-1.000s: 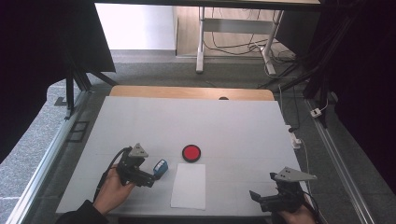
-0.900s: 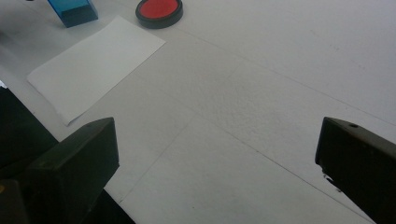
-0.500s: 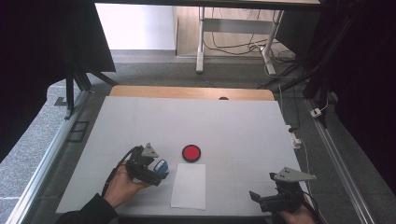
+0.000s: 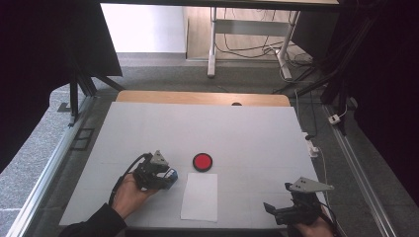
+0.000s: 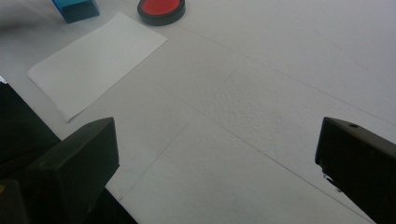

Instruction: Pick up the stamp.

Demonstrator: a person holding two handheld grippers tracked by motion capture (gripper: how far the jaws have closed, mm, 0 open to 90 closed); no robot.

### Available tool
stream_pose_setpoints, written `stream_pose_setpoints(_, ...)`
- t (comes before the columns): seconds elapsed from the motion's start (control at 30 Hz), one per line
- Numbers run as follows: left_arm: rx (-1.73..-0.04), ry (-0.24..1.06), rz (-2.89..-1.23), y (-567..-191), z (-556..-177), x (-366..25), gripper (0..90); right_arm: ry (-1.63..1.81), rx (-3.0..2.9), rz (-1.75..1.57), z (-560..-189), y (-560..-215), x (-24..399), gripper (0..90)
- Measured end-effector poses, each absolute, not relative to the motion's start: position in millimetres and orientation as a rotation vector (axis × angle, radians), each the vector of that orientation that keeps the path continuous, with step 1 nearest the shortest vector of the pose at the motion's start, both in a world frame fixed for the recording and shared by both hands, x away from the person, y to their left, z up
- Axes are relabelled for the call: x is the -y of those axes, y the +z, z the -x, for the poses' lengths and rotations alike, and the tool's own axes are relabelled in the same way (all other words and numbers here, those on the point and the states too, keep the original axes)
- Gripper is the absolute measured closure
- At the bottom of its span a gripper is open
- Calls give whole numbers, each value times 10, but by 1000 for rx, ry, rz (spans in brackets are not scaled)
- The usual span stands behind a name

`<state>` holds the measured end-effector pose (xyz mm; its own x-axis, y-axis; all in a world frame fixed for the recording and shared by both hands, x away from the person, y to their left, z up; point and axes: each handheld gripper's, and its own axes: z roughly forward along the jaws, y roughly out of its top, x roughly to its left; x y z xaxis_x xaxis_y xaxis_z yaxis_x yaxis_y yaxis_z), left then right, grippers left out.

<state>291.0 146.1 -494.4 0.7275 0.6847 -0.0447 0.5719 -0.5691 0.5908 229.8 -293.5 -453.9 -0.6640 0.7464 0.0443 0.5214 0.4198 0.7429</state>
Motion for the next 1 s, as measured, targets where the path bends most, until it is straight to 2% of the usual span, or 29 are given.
stream_pose_setpoints(0.1, -945, 252, -2347, -4942, -2908, -1455, 555, 1093, -2388, -1096, -2299, -4540, 2935, 0)
stream_pose_setpoints(0.3, -955, 274, -2353, -4942, -2902, -1435, 693, 1094, -2389, -1096, -2298, -4541, 2931, 0)
stream_pose_setpoints(0.7, -987, 229, -2337, -4911, -2919, -1459, 704, 1092, -2390, -1094, -2298, -4539, 2934, 0)
stream_pose_setpoints(1.0, -921, 241, -2308, -4799, -2871, -1477, 704, 1102, -2387, -1097, -2297, -4538, 2939, 0)
